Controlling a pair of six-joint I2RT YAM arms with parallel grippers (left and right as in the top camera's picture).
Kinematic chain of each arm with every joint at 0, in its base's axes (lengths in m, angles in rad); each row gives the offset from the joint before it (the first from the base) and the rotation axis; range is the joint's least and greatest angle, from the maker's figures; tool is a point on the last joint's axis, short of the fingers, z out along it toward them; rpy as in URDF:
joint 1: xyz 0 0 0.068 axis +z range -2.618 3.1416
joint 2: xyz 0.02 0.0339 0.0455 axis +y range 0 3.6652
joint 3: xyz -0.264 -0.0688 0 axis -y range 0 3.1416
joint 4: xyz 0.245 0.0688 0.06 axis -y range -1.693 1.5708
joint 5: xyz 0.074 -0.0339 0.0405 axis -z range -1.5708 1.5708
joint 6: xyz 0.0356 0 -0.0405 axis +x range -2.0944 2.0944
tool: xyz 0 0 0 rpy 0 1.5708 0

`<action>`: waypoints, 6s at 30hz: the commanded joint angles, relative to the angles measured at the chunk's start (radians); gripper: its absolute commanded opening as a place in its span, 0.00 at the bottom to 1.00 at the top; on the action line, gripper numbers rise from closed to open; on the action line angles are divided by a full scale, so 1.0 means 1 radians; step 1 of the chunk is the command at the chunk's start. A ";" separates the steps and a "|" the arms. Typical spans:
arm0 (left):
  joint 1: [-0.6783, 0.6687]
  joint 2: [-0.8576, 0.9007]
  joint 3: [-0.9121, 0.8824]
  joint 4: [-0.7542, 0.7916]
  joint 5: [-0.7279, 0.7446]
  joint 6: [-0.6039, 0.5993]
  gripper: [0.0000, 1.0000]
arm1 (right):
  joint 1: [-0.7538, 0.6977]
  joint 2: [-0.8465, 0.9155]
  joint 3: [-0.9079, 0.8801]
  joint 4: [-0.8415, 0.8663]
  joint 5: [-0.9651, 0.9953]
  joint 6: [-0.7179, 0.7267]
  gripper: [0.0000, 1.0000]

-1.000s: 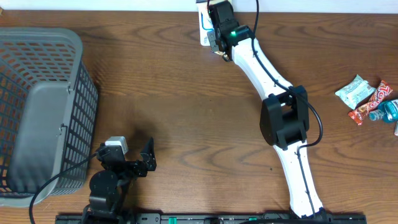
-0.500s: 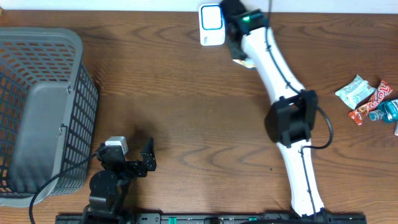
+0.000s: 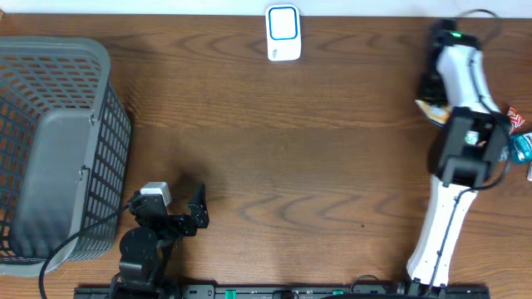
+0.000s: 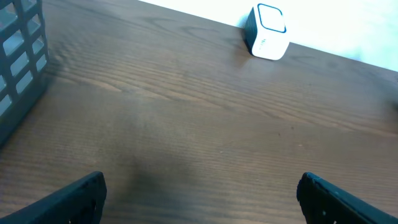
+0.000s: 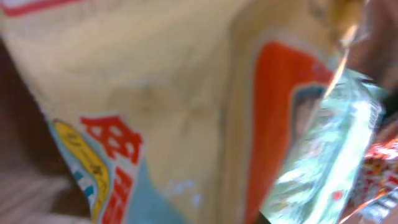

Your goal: Scan the item barcode

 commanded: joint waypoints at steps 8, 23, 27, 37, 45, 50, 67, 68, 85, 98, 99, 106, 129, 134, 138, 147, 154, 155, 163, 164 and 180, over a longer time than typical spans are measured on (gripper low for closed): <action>-0.004 -0.005 -0.016 -0.017 -0.005 -0.009 0.98 | -0.211 -0.044 -0.002 -0.006 -0.102 0.068 0.99; -0.004 -0.005 -0.016 -0.017 -0.005 -0.009 0.98 | -0.166 -0.686 0.026 0.003 -0.576 0.163 0.99; -0.004 -0.005 -0.016 -0.017 -0.005 -0.009 0.97 | -0.130 -0.828 0.026 0.002 -0.773 0.162 0.99; -0.004 -0.005 -0.016 -0.017 -0.005 -0.009 0.98 | -0.011 -1.048 0.026 -0.032 -0.776 0.144 0.99; -0.004 -0.005 -0.016 -0.017 -0.005 -0.009 0.98 | 0.072 -1.075 0.024 -0.051 -0.777 0.144 0.99; -0.004 -0.005 -0.016 -0.017 -0.005 -0.009 0.98 | 0.111 -1.076 0.021 -0.055 -0.833 0.144 0.99; -0.004 -0.005 -0.016 -0.017 -0.005 -0.009 0.98 | 0.134 -1.248 0.021 -0.134 -0.790 0.038 0.99; -0.004 -0.005 -0.016 -0.017 -0.005 -0.009 0.98 | 0.134 -1.261 0.021 -0.152 -0.790 0.027 0.99; -0.004 -0.005 -0.016 -0.017 -0.005 -0.009 0.98 | 0.134 -1.503 0.021 -0.518 -0.683 0.001 0.99; -0.004 -0.005 -0.016 -0.017 -0.005 -0.009 0.98 | 0.134 -1.588 0.000 -0.514 -0.587 0.023 0.99; -0.004 -0.005 -0.016 -0.017 -0.005 -0.009 0.98 | 0.134 -1.588 -0.004 -0.515 -0.556 0.023 0.99; -0.004 -0.005 -0.016 -0.017 -0.005 -0.009 0.98 | 0.212 -1.588 -0.084 -0.511 -0.453 0.023 0.99; -0.004 -0.005 -0.016 -0.017 -0.005 -0.009 0.98 | 0.208 -1.912 -0.964 0.225 -0.452 0.024 0.99; -0.004 -0.005 -0.016 -0.017 -0.005 -0.009 0.98 | 0.208 -2.079 -1.209 0.430 -0.453 0.024 0.99; -0.004 -0.005 -0.016 -0.017 -0.005 -0.009 0.98 | 0.208 -2.195 -1.406 0.641 -0.446 0.023 0.99; -0.004 -0.005 -0.016 -0.017 -0.005 -0.009 0.98 | 0.208 -2.467 -1.864 1.129 -0.427 0.024 0.99; -0.004 -0.005 -0.016 -0.017 -0.005 -0.009 0.98 | 0.205 -2.524 -2.111 1.386 -0.426 0.024 0.99; -0.004 -0.005 -0.016 -0.017 -0.005 -0.009 0.98 | 0.205 -2.524 -2.140 1.402 -0.426 0.024 0.99; -0.004 -0.005 -0.016 -0.017 -0.005 -0.009 0.98 | 0.206 -2.524 -2.204 1.307 -0.411 0.023 0.99; -0.004 -0.005 -0.016 -0.017 -0.005 -0.009 0.98 | 0.206 -2.524 -2.204 1.281 -0.411 0.023 0.99; -0.004 -0.005 -0.016 -0.017 -0.005 -0.009 0.98 | 0.200 -2.523 -2.204 1.108 -0.420 0.021 0.99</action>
